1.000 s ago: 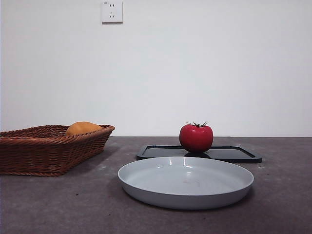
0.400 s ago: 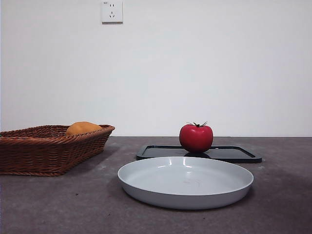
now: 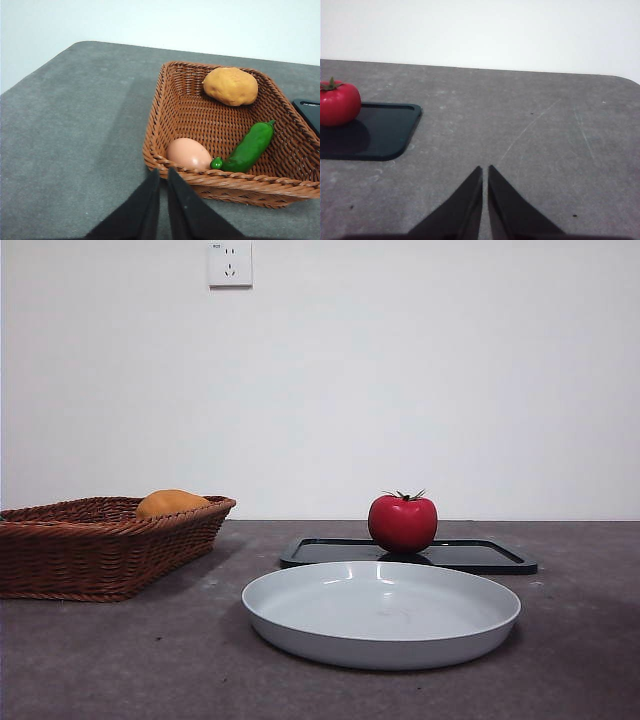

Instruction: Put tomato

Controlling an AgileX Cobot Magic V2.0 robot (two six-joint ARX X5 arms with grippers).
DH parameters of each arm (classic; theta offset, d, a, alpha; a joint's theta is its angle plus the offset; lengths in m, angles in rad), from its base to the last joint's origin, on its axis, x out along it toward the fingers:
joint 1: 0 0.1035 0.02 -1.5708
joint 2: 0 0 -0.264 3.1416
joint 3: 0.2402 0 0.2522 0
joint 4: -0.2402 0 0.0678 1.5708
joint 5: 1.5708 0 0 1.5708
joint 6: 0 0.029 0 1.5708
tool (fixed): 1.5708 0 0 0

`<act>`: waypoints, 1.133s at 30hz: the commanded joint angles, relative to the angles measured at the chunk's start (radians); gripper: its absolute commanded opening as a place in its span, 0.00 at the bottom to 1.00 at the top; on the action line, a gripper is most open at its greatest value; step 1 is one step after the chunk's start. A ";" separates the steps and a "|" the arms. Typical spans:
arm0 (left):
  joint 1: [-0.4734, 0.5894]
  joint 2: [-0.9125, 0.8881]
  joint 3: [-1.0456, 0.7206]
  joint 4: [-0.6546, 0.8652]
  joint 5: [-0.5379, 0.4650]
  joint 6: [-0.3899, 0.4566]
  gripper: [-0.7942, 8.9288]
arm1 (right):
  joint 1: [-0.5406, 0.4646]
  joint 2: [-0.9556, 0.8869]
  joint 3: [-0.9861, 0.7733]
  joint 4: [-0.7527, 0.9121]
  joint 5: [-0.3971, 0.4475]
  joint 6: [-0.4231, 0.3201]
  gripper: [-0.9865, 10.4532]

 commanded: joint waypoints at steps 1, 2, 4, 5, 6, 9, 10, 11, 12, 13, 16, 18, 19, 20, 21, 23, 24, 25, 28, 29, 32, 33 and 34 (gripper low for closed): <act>0.002 0.000 -0.021 -0.005 -0.003 0.012 0.11 | 0.006 -0.003 -0.006 -0.023 0.006 0.006 0.10; 0.002 0.000 -0.021 -0.005 -0.003 0.012 0.11 | 0.008 -0.003 -0.006 -0.038 0.011 0.006 0.10; 0.002 0.000 -0.021 -0.005 -0.003 0.012 0.11 | 0.010 -0.003 -0.006 -0.080 0.011 0.003 0.10; 0.002 0.000 -0.021 -0.005 -0.003 0.012 0.11 | 0.010 -0.003 -0.006 -0.085 0.012 0.004 0.10; 0.002 0.000 -0.021 -0.005 -0.003 0.012 0.11 | 0.011 -0.003 -0.006 -0.082 0.010 0.003 0.10; 0.003 0.000 -0.021 -0.005 -0.003 0.012 0.11 | 0.014 -0.003 -0.006 -0.081 0.010 0.010 0.10; 0.002 0.000 -0.021 -0.005 -0.003 0.012 0.11 | 0.017 -0.003 -0.006 -0.081 0.010 0.011 0.10; 0.002 0.000 -0.021 -0.005 -0.003 0.012 0.11 | 0.021 -0.003 -0.006 -0.081 0.010 0.011 0.10; 0.002 0.000 -0.021 -0.005 -0.003 0.012 0.11 | 0.024 -0.003 -0.006 -0.081 0.013 0.009 0.10; 0.003 0.000 -0.021 -0.005 -0.003 0.012 0.11 | 0.023 -0.003 -0.006 -0.081 0.013 0.006 0.10; 0.003 0.000 -0.021 -0.005 -0.003 0.012 0.11 | 0.024 -0.003 -0.006 -0.081 0.014 0.013 0.10; 0.002 0.000 -0.021 -0.005 -0.003 0.012 0.11 | 0.025 -0.003 -0.006 -0.080 0.014 0.032 0.10; 0.002 0.000 -0.021 -0.005 -0.003 0.012 0.11 | 0.025 -0.003 -0.006 -0.080 0.014 0.036 0.10; 0.002 0.000 -0.021 -0.005 -0.003 0.012 0.11 | 0.025 -0.003 -0.006 -0.080 0.014 0.035 0.10; 0.002 0.000 -0.021 -0.005 -0.003 0.012 0.11 | 0.024 -0.003 -0.006 -0.079 0.014 0.035 0.10; 0.002 0.000 -0.021 -0.005 -0.003 0.012 0.11 | 0.024 -0.003 -0.006 -0.076 0.014 0.035 0.10; 0.002 0.000 -0.021 -0.005 -0.003 0.012 0.11 | 0.024 -0.003 -0.006 -0.072 0.014 0.035 0.10; 0.002 0.000 -0.021 -0.005 -0.003 0.012 0.11 | 0.024 -0.003 -0.006 -0.067 0.014 0.035 0.10; 0.002 0.000 -0.021 -0.005 -0.003 0.012 0.11 | 0.024 -0.003 -0.005 -0.054 0.014 0.035 0.10; 0.002 0.000 -0.021 -0.005 -0.003 0.012 0.11 | 0.024 -0.003 -0.005 -0.055 0.014 0.035 0.10; 0.002 0.000 -0.021 -0.005 -0.003 0.012 0.11 | 0.024 -0.003 -0.005 -0.055 0.014 0.035 0.10; 0.002 0.000 -0.021 -0.005 -0.003 0.012 0.11 | 0.024 -0.003 -0.005 -0.055 0.014 0.035 0.10; 0.002 0.000 -0.021 -0.005 -0.003 0.012 0.11 | 0.024 -0.003 -0.005 -0.055 0.014 0.035 0.10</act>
